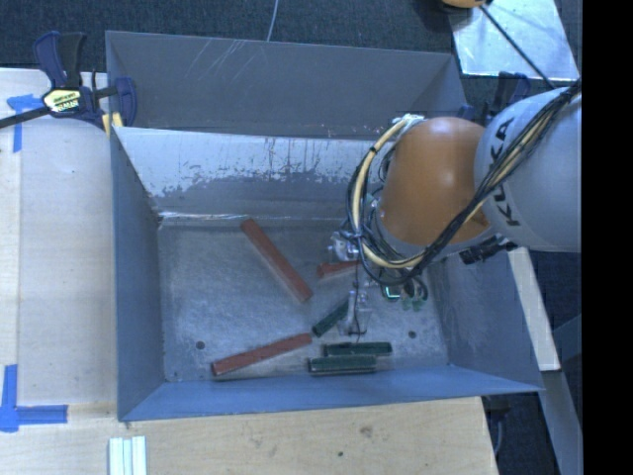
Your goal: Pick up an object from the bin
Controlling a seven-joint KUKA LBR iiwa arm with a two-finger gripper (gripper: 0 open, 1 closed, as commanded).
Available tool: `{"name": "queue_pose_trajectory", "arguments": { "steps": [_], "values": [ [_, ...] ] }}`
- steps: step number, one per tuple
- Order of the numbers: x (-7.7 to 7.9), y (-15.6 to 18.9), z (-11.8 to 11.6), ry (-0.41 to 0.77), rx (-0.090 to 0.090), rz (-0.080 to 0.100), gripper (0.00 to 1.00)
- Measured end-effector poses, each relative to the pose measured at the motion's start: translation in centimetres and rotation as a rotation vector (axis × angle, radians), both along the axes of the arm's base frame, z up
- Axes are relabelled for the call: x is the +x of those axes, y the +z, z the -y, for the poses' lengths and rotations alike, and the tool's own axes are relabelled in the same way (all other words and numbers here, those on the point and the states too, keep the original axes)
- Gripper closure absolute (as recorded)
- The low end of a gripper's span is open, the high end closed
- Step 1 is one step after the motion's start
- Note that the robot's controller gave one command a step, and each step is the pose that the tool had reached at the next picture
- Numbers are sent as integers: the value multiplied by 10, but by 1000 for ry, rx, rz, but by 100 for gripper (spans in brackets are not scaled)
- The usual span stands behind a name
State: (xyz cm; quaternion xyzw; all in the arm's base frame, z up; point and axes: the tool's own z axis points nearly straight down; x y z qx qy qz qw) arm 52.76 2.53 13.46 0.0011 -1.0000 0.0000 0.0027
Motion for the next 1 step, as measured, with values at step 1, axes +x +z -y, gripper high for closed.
{"name": "queue_pose_trajectory", "arguments": {
  "steps": [1],
  "values": [
    [2,4,0,0,0,8,0]
  ]
}}
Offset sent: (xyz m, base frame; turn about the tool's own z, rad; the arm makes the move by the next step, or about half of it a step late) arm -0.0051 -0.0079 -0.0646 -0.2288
